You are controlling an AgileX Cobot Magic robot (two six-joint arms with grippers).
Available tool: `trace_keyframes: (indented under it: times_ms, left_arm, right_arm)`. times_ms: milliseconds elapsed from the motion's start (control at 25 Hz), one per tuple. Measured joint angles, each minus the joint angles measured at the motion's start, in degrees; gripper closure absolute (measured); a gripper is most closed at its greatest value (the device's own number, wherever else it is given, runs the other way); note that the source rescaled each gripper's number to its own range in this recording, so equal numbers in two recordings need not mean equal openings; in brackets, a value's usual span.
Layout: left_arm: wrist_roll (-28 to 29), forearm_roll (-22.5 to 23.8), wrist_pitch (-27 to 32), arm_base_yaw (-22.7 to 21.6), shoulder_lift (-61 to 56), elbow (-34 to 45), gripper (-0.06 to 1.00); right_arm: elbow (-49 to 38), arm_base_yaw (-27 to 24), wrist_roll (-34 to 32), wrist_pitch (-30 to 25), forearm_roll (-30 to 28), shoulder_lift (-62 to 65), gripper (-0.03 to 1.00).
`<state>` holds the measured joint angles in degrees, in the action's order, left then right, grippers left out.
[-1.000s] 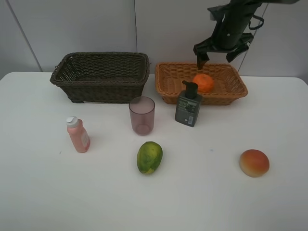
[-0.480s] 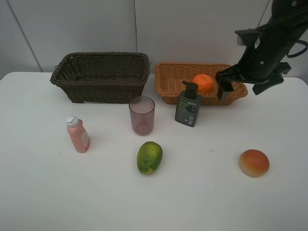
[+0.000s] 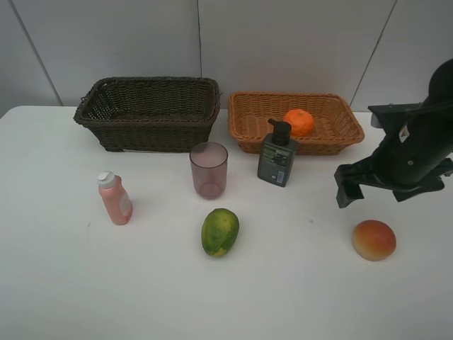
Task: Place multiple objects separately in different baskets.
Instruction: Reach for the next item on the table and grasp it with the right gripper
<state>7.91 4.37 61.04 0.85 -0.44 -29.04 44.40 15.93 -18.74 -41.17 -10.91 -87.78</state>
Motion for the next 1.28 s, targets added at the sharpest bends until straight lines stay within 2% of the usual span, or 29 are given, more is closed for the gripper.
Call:
trace_keyframes:
  times_ms: [160,520,880,1280]
  left_arm:
    - [0.0,0.0,0.0,0.0,0.0,0.0,-0.06]
    - [0.0,0.0,0.0,0.0,0.0,0.0,-0.06]
    - [0.0,0.0,0.0,0.0,0.0,0.0,-0.06]
    - [0.0,0.0,0.0,0.0,0.0,0.0,-0.06]
  right_arm:
    - [-4.2,0.0,-1.0,2.2,0.0,0.0,-0.03]
    - [-7.7,0.0,-1.2,4.9,0.0,-0.4,-0.03]
    - [-8.3,0.0,-1.2,7.5,0.0,-1.3,-0.03]
    - [-8.3,0.0,-2.7,7.8,-0.5,-2.9,-0.03]
